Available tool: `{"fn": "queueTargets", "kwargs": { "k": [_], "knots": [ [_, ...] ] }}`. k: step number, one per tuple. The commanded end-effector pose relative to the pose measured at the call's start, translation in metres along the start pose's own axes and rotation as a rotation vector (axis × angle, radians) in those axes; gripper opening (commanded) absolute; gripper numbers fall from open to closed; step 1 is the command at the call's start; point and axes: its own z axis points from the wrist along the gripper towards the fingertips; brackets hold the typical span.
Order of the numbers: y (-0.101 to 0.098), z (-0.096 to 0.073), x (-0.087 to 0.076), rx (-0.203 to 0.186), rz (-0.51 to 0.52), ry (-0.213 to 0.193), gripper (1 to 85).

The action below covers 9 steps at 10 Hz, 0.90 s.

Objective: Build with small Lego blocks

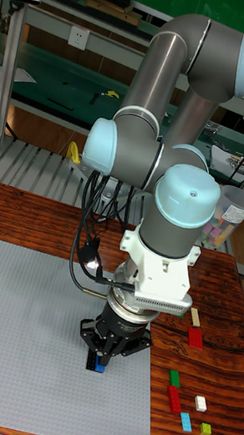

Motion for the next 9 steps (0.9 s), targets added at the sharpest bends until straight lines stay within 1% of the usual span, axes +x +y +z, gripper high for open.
{"fn": "queueTargets", "kwargs": {
  "k": [1, 3, 5, 9],
  "knots": [
    [0.0023, 0.0001, -0.0040, -0.018, -0.004, -0.014, 1.0],
    [0.0025, 0.0001, -0.0020, -0.019, -0.004, -0.007, 1.0],
    [0.0003, 0.0001, -0.0006, -0.011, 0.005, -0.001, 1.0],
    [-0.0005, 0.0006, -0.0024, -0.008, 0.010, -0.008, 1.0]
  ]
}}
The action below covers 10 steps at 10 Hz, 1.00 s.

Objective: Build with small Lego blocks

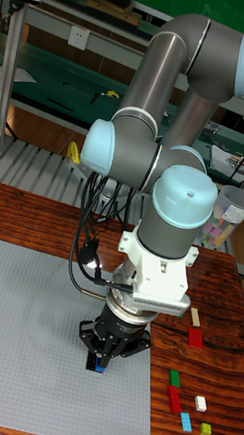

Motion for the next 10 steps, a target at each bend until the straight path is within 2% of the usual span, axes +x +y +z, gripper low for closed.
{"fn": "queueTargets", "kwargs": {
  "k": [1, 4, 6, 7, 10],
  "knots": [
    [0.001, 0.000, -0.003, -0.011, 0.003, -0.009, 1.0],
    [0.002, 0.010, -0.005, -0.026, -0.010, -0.026, 1.0],
    [0.001, 0.010, -0.005, -0.029, -0.011, -0.027, 1.0],
    [0.001, 0.006, -0.003, -0.031, -0.014, -0.022, 1.0],
    [0.001, -0.009, 0.004, -0.004, 0.014, 0.023, 1.0]
  ]
}}
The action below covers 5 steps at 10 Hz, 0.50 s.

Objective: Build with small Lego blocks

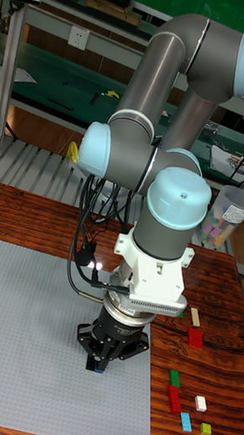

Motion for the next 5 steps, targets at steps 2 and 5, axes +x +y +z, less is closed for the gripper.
{"fn": "queueTargets", "kwargs": {
  "k": [2, 5],
  "knots": [
    [0.001, -0.008, 0.002, 0.007, 0.016, 0.019, 1.0],
    [-0.007, -0.013, -0.002, 0.019, -0.002, 0.011, 1.0]
  ]
}}
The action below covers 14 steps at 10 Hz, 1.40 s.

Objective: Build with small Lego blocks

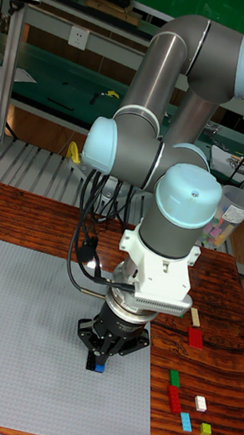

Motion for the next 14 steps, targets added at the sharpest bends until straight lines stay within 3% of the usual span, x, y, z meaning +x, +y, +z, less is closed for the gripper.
{"fn": "queueTargets", "kwargs": {
  "k": [1, 3, 6, 9, 11, 14],
  "knots": [
    [0.003, -0.003, -0.001, -0.019, 0.016, -0.007, 1.0],
    [0.004, -0.003, -0.001, -0.024, 0.028, -0.006, 1.0],
    [-0.002, -0.003, -0.004, 0.002, -0.013, 0.010, 1.0],
    [0.007, -0.004, -0.008, -0.034, 0.010, -0.008, 1.0],
    [0.007, -0.003, -0.015, -0.034, 0.010, -0.035, 1.0],
    [0.007, -0.001, 0.001, -0.049, 0.015, -0.039, 1.0]
  ]
}}
